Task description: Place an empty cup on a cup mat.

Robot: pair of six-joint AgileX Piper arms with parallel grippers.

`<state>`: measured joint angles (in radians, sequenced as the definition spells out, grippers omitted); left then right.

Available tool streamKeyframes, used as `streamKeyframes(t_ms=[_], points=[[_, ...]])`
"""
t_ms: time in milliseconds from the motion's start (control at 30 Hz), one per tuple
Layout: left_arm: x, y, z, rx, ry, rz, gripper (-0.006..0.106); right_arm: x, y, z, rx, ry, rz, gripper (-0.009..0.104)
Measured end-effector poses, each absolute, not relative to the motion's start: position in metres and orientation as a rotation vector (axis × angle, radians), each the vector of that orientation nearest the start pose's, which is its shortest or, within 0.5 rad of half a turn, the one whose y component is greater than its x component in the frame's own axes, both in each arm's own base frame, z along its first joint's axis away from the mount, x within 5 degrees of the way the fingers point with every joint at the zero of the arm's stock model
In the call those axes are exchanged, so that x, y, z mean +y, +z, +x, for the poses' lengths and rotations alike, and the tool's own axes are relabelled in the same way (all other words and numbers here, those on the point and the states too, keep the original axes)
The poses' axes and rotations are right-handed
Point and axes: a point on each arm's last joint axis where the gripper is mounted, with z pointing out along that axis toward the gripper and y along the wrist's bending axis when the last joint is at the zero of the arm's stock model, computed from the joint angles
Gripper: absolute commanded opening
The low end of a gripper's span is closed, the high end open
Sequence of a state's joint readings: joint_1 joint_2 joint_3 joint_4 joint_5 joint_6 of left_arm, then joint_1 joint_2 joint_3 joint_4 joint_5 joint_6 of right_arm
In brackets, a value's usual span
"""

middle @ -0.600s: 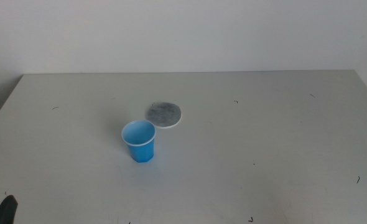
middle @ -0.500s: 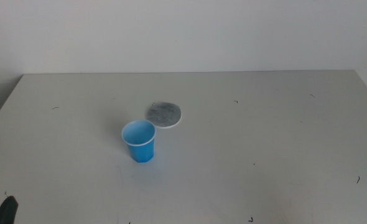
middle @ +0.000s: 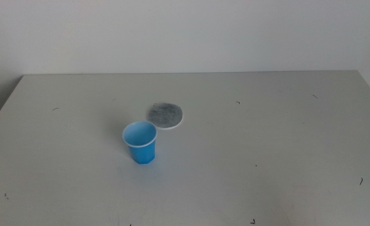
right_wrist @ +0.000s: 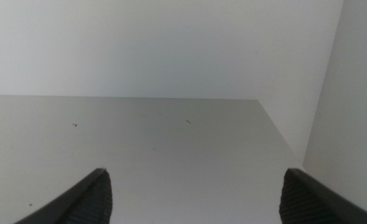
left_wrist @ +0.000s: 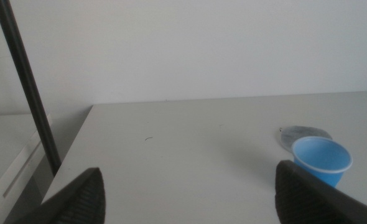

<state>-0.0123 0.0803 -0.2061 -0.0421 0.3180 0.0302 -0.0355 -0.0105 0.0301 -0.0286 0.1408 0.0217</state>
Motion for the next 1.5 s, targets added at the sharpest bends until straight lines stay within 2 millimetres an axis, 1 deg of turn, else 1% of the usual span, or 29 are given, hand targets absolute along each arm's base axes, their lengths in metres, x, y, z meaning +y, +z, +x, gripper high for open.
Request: streamKeyframes(t_ms=[267, 433, 467, 533, 633, 767, 833, 933, 1033, 1167, 1267, 1500], points=[[-0.003, 0.320, 0.064, 1.760, -0.044, 0.004, 0.105, -0.002, 0.191, 0.057, 1.644, -0.036, 0.027, 0.094], [-0.003, 0.372, 0.080, 1.801, -0.046, 0.008, 0.105, -0.002, 0.191, 0.057, 1.644, -0.036, 0.027, 0.094], [-0.003, 0.380, 0.083, 1.811, -0.046, 0.009, 0.105, -0.002, 0.191, 0.057, 1.644, -0.036, 0.027, 0.094], [-0.004, 0.398, 0.091, 1.844, -0.047, 0.011, 0.105, -0.002, 0.191, 0.057, 1.644, -0.036, 0.027, 0.094], [-0.004, 0.419, 0.105, 1.913, -0.051, 0.014, 0.105, -0.002, 0.191, 0.057, 1.644, -0.036, 0.027, 0.094], [-0.005, 0.444, 0.130, 1.988, -0.053, 0.018, 0.105, -0.002, 0.191, 0.057, 1.644, -0.036, 0.027, 0.094], [-0.005, 0.453, 0.145, 2.016, -0.058, 0.019, 0.105, -0.002, 0.191, 0.057, 1.644, -0.036, 0.027, 0.094], [-0.007, 0.460, 0.165, 2.036, -0.075, 0.017, 0.105, -0.002, 0.191, 0.057, 1.644, -0.036, 0.027, 0.094], [-0.007, 0.456, 0.183, 2.074, -0.086, 0.014, 0.105, -0.002, 0.191, 0.057, 1.644, -0.036, 0.027, 0.094], [-0.008, 0.441, 0.207, 2.148, -0.097, 0.010, 0.105, -0.002, 0.191, 0.057, 1.644, -0.036, 0.027, 0.094], [-0.011, 0.429, 0.225, 2.206, -0.141, 0.000, 0.105, -0.002, 0.191, 0.057, 1.644, -0.036, 0.027, 0.094], [-0.023, 0.396, 0.263, 2.337, -0.217, 0.024, 0.105, -0.002, 0.191, 0.057, 1.644, -0.036, 0.027, 0.094]])
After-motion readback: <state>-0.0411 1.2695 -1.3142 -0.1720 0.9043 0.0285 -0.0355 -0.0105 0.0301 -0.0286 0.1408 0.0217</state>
